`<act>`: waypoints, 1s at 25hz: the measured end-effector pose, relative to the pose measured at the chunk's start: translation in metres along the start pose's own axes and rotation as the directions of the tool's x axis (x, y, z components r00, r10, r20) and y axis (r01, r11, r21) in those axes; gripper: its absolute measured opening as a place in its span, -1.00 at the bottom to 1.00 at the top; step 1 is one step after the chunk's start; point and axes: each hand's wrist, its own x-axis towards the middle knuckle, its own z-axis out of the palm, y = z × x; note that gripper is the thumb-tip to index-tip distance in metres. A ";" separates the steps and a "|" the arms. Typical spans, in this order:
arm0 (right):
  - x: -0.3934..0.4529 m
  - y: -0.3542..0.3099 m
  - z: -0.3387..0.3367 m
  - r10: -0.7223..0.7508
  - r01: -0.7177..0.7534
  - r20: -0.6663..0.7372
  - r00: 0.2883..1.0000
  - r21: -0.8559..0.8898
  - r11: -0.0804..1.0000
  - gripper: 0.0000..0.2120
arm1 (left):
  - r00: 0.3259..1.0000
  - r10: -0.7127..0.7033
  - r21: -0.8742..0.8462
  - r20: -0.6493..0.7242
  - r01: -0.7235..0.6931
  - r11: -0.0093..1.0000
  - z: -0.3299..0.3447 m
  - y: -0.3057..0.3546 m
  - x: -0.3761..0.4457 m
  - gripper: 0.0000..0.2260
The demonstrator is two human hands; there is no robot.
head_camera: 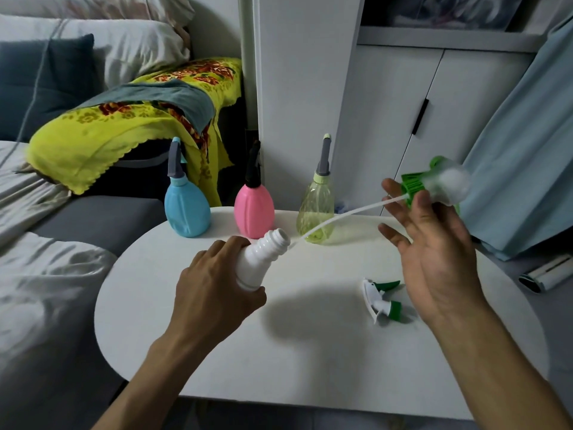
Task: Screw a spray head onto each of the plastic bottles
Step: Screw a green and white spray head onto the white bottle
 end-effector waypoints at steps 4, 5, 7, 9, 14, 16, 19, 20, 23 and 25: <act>-0.002 -0.002 0.002 -0.065 0.066 -0.046 0.997 0.020 0.998 -0.75 | 1.000 0.028 0.000 0.011 -0.028 1.000 0.004 0.006 0.001 -0.50; -0.001 -0.003 -0.001 -0.066 0.068 -0.060 0.996 0.029 0.997 -0.70 | 0.999 0.028 0.000 0.018 -0.028 1.000 0.006 0.008 0.001 -0.51; -0.001 -0.005 -0.005 -0.055 0.058 -0.074 0.996 0.045 0.997 -0.61 | 0.999 0.022 0.001 0.029 -0.022 1.000 0.007 0.010 0.002 -0.53; -0.002 -0.002 -0.004 -0.042 0.045 -0.065 0.997 0.046 0.998 -0.62 | 0.999 0.013 0.003 0.029 -0.013 1.000 0.008 0.010 0.002 -0.53; -0.021 0.030 0.014 0.028 -0.028 0.079 0.996 0.009 1.000 -0.67 | 0.999 0.031 0.004 0.030 -0.031 1.000 0.009 0.013 0.001 -0.50; -0.028 0.043 0.019 0.070 -0.063 0.142 0.987 -0.054 0.997 -0.67 | 0.999 0.044 0.004 0.030 -0.044 0.999 0.009 0.016 0.000 -0.50; -0.034 0.056 0.023 0.097 -0.067 0.204 0.974 -0.149 0.987 -0.62 | 0.998 0.051 -0.003 0.041 -0.051 0.999 0.008 0.019 -0.001 -0.49; -0.036 0.059 0.025 0.094 -0.053 0.228 0.969 -0.176 0.983 -0.62 | 0.997 0.059 -0.005 0.045 -0.058 0.998 0.008 0.020 -0.001 -0.49; -0.041 0.067 0.030 0.093 -0.030 0.275 0.957 -0.227 0.973 -0.65 | 0.995 0.086 0.003 0.043 -0.086 0.996 0.007 0.021 -0.001 -0.49; -0.043 0.069 0.032 0.107 -0.035 0.299 0.948 -0.238 0.971 -0.59 | 0.994 0.099 0.012 0.045 -0.100 0.995 0.006 0.022 -0.002 -0.50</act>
